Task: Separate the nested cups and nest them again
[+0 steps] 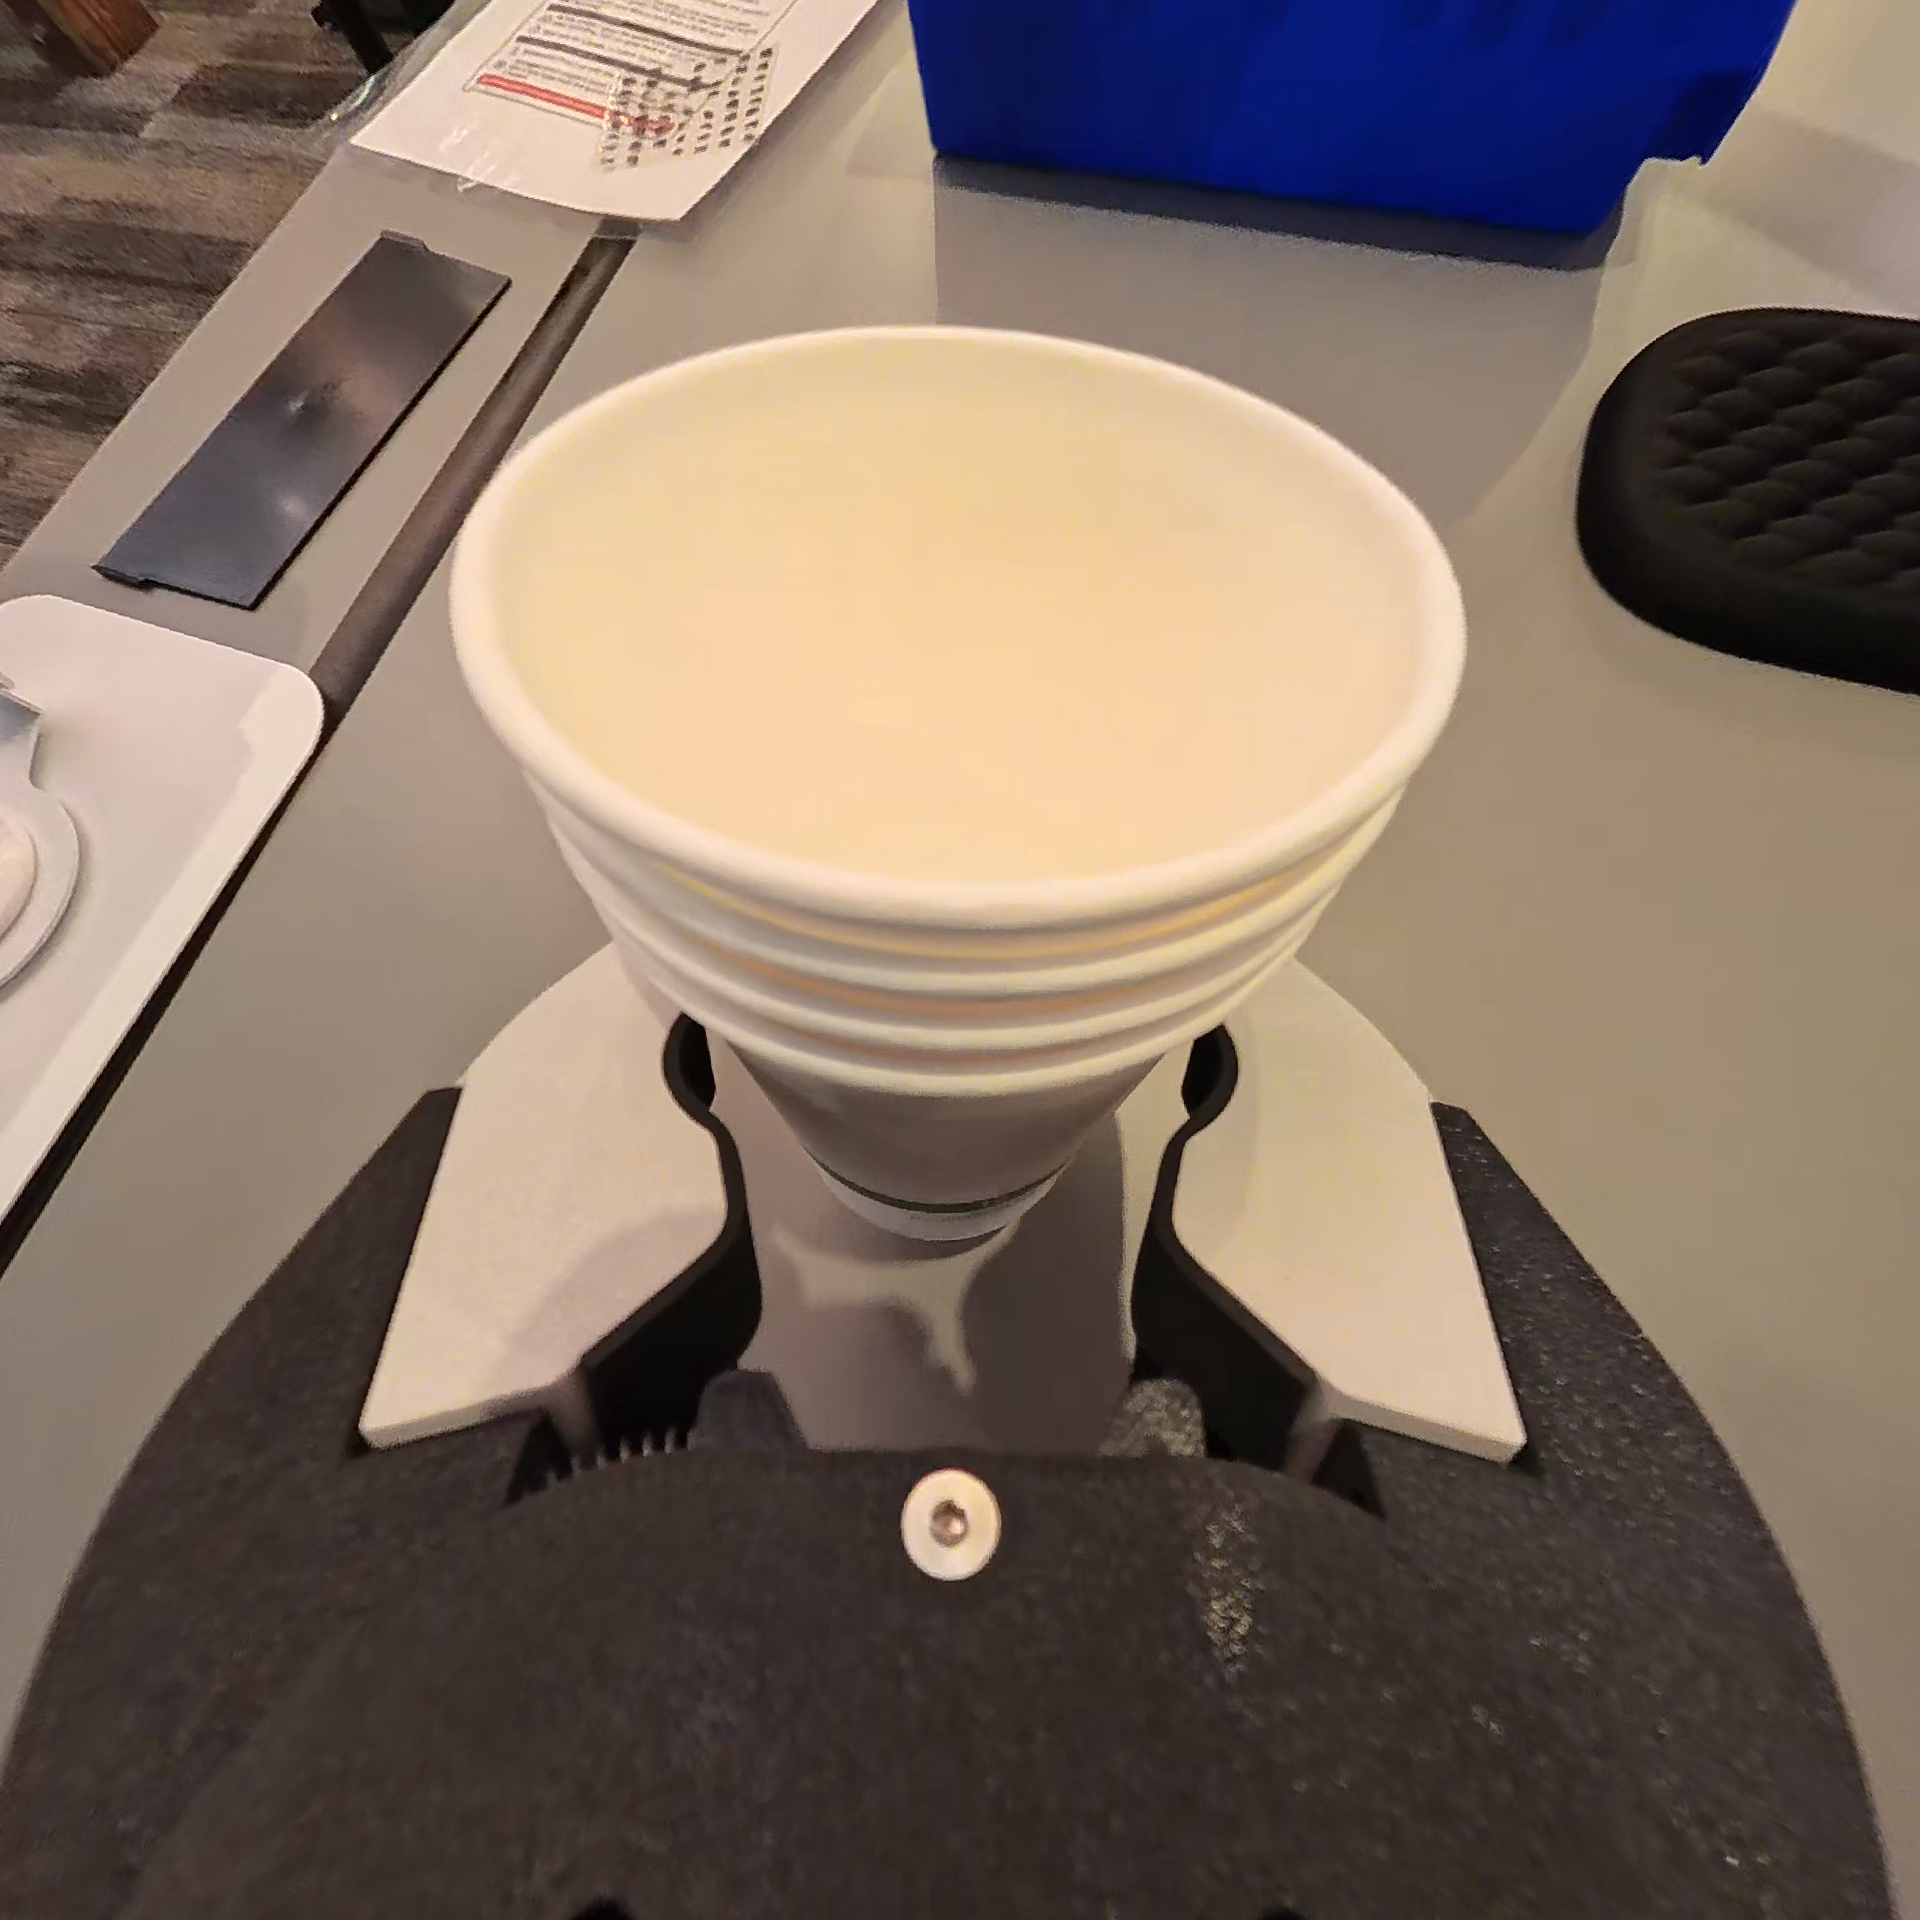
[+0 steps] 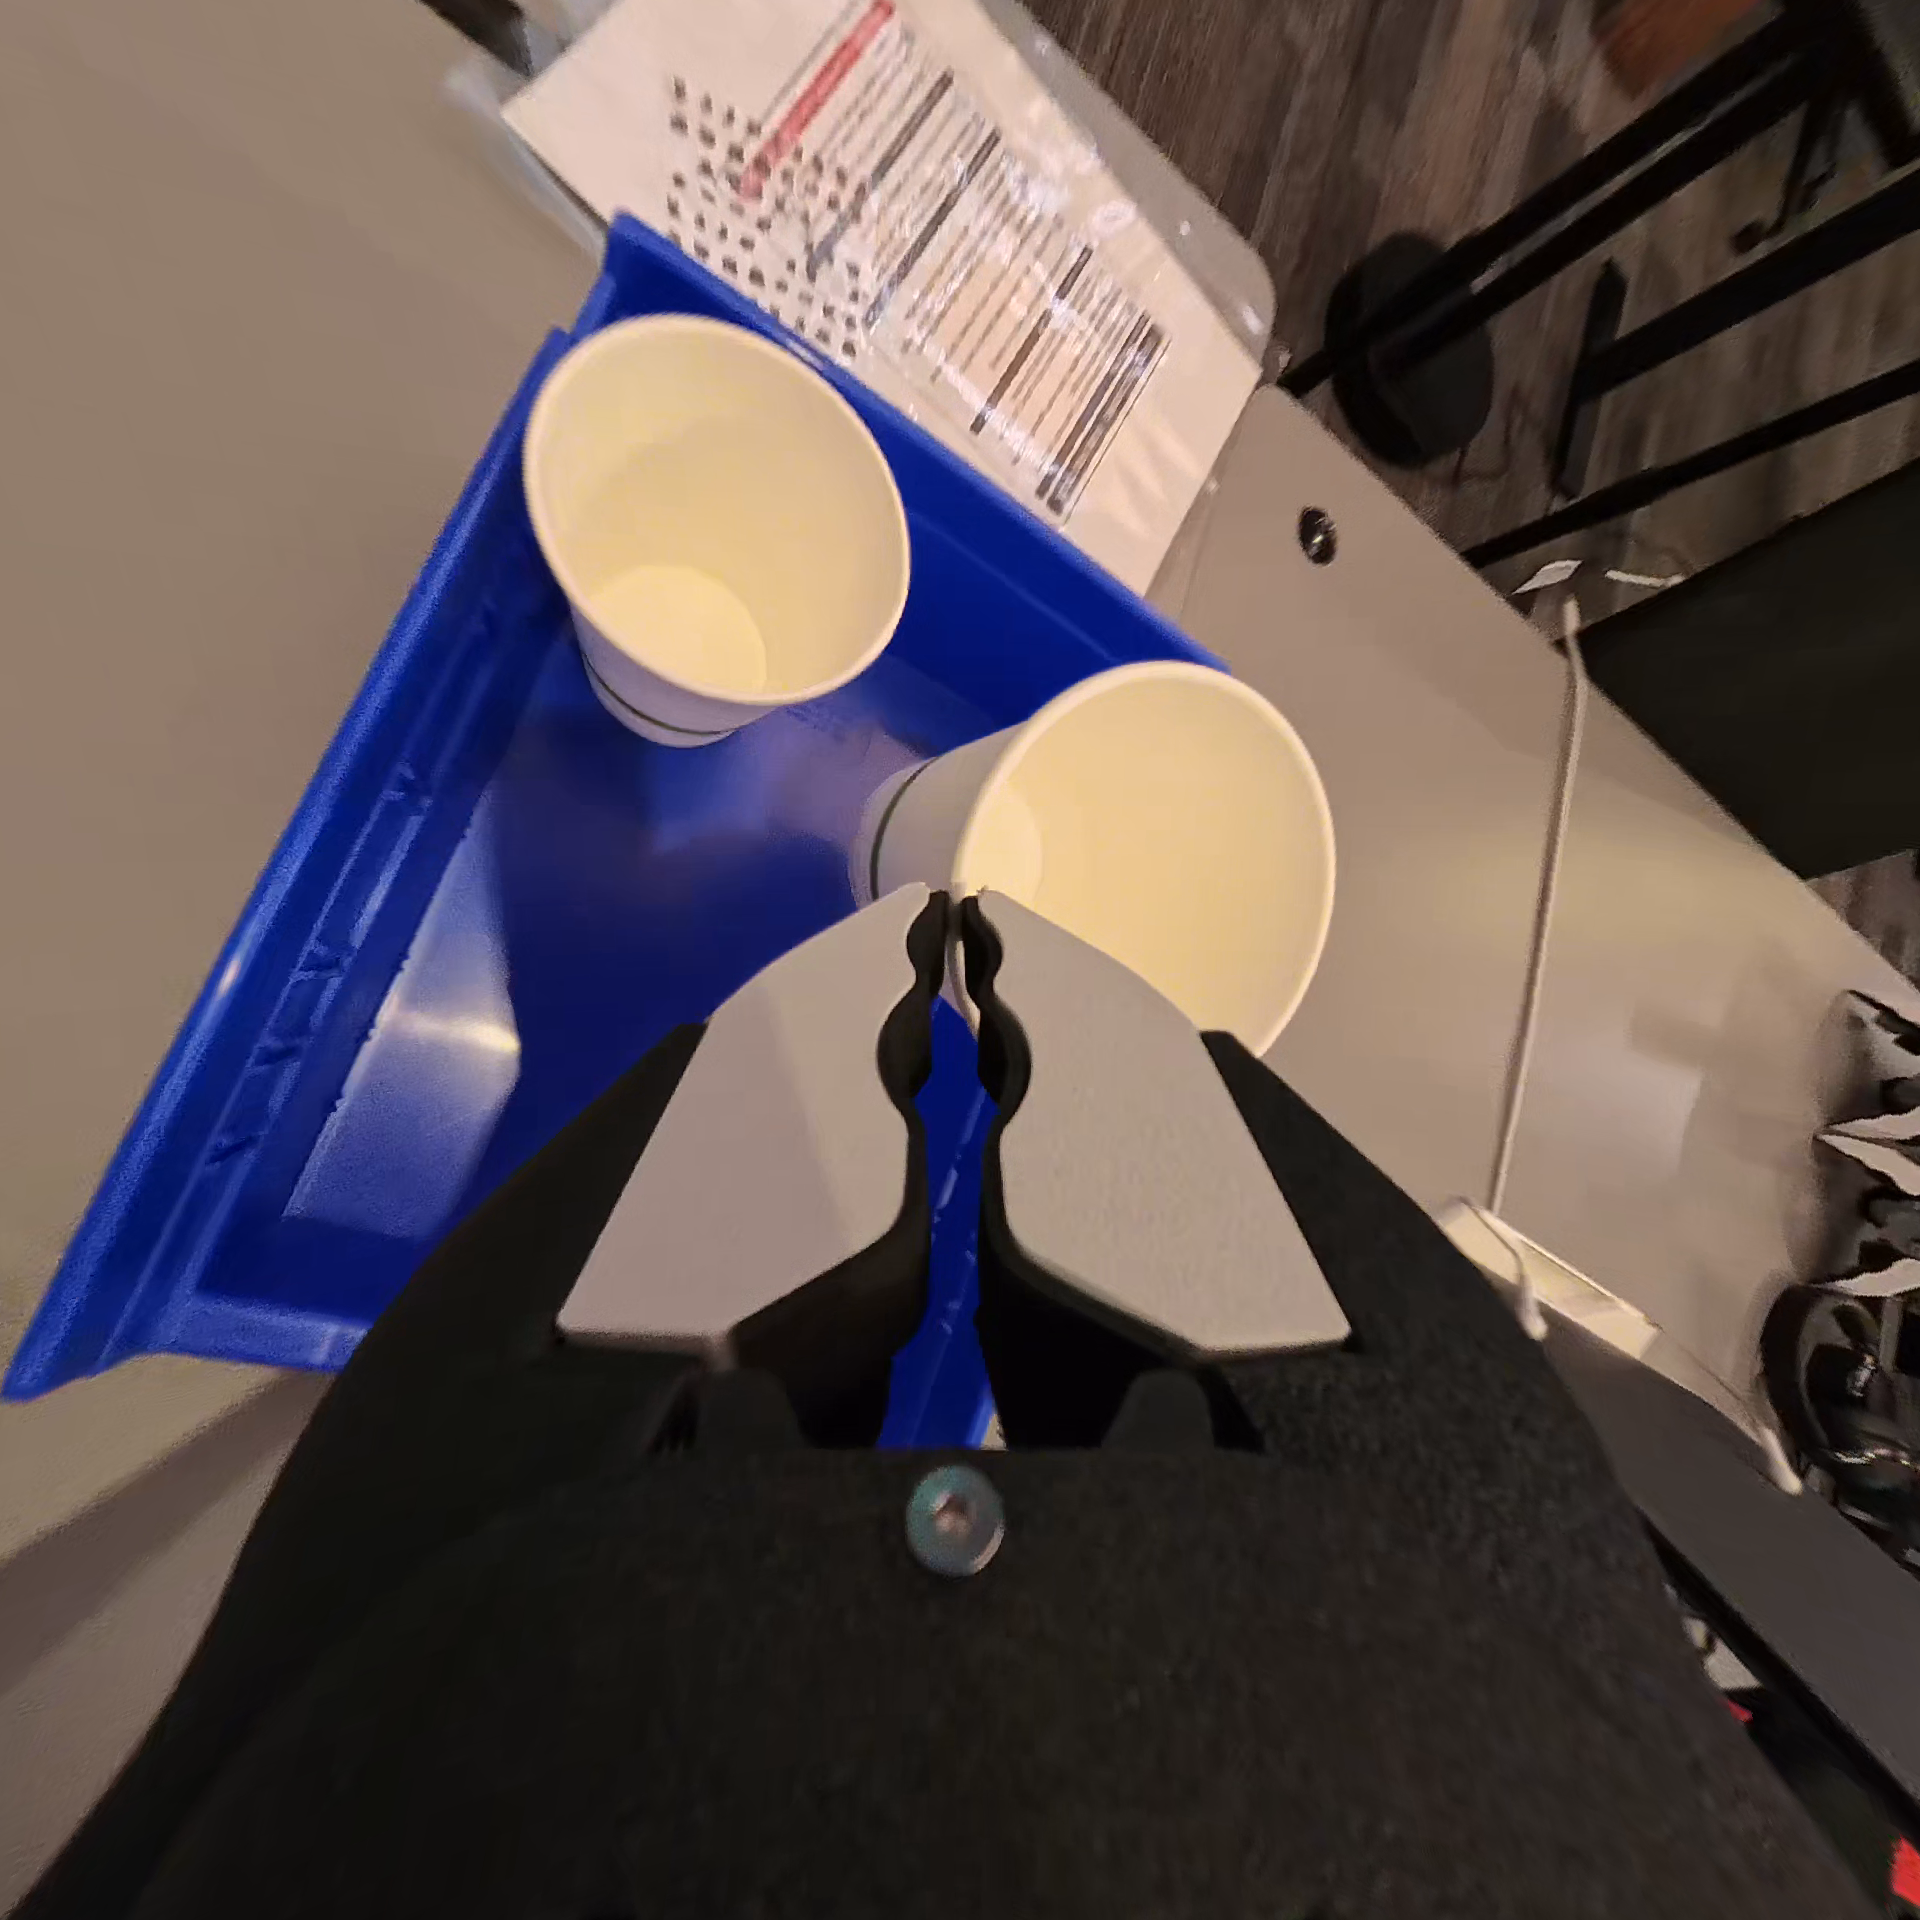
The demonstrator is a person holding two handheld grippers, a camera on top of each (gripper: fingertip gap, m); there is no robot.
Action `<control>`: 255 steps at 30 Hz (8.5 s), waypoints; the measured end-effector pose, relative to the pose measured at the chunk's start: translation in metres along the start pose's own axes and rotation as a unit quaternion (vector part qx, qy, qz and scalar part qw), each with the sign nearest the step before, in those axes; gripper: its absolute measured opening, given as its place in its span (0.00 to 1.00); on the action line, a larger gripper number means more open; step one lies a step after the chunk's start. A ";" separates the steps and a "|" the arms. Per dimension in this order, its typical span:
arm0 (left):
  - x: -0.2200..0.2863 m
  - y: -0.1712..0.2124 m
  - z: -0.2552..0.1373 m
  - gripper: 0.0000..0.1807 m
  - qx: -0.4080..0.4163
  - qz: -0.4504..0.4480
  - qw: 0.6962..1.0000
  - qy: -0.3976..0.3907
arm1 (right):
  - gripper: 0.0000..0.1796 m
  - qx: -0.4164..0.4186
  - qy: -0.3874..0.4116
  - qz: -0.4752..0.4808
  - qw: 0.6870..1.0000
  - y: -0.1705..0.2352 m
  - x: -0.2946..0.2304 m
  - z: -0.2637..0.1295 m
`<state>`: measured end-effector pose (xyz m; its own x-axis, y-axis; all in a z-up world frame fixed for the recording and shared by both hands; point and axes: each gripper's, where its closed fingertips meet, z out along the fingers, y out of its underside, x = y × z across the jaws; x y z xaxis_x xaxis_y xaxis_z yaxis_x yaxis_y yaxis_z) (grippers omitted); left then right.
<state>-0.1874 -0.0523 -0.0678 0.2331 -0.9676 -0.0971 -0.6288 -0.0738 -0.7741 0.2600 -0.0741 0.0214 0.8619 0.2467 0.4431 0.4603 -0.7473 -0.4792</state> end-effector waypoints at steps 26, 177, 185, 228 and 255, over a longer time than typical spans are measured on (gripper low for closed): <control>-0.003 -0.005 -0.003 0.49 0.019 -0.013 1.000 0.004 | 0.11 -0.027 0.021 -0.026 0.999 -0.006 0.005 0.065; 0.027 -0.017 -0.010 0.49 0.009 0.036 0.999 0.021 | 0.01 0.241 -0.269 -0.378 0.852 -0.176 -0.357 -0.165; 0.026 -0.012 -0.006 0.49 0.000 0.034 0.999 0.022 | 0.01 0.262 -0.150 -0.312 0.901 -0.172 -0.252 -0.197; 0.020 0.004 0.007 0.49 -0.031 0.035 0.999 0.019 | 0.02 -0.114 0.011 -0.026 0.993 0.075 -0.031 0.034; 0.030 -0.008 -0.001 0.49 -0.012 0.045 0.999 0.025 | 0.05 0.227 -0.276 -0.399 0.845 -0.146 -0.386 -0.133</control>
<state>-0.1755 -0.0812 -0.0638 0.1375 -0.9813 -0.1345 -0.6637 0.0095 -0.7480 -0.1679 -0.1425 0.0212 0.1490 0.9037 0.4014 0.8679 0.0750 -0.4911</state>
